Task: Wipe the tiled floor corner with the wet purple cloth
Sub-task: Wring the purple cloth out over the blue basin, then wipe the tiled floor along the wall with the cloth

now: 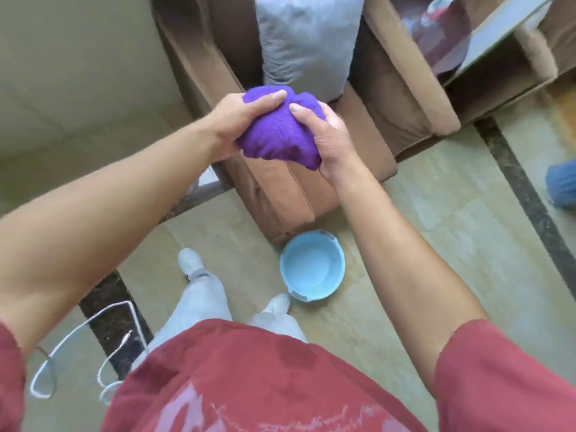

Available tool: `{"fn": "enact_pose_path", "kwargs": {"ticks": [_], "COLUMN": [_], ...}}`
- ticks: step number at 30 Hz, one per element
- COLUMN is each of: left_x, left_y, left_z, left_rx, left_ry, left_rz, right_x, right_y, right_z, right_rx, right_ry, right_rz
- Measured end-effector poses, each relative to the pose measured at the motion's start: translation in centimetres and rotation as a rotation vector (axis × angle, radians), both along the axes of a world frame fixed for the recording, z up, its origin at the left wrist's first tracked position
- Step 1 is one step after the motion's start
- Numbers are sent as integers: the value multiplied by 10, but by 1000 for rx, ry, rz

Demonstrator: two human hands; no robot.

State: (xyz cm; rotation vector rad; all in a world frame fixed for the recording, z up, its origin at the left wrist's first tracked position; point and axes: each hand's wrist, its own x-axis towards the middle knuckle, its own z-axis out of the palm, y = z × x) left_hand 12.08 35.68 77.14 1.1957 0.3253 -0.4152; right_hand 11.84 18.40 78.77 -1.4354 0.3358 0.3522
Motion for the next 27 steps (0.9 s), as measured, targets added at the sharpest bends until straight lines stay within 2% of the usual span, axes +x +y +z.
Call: {"fn": "enact_pose_path", "kwargs": {"ticks": [2, 6, 7, 13, 20, 27], "left_x": [3, 5, 11, 31, 91, 158], "left_y": [49, 141, 192, 285, 361, 424], "left_z": [-4, -23, -28, -75, -178, -350], "left_rx": [-5, 23, 57, 176, 241, 458], "left_ry": [29, 68, 85, 160, 233, 243], "left_rz": [82, 119, 182, 229, 342, 349], "right_x": [17, 45, 62, 101, 198, 279], "right_y": [50, 131, 179, 268, 351, 420], "right_z": [-3, -28, -43, -102, -205, -376], "right_rx": [34, 12, -13, -182, -202, -163], "right_ry": [18, 68, 92, 87, 139, 212], "right_rz": [117, 451, 513, 535, 703, 1009]}}
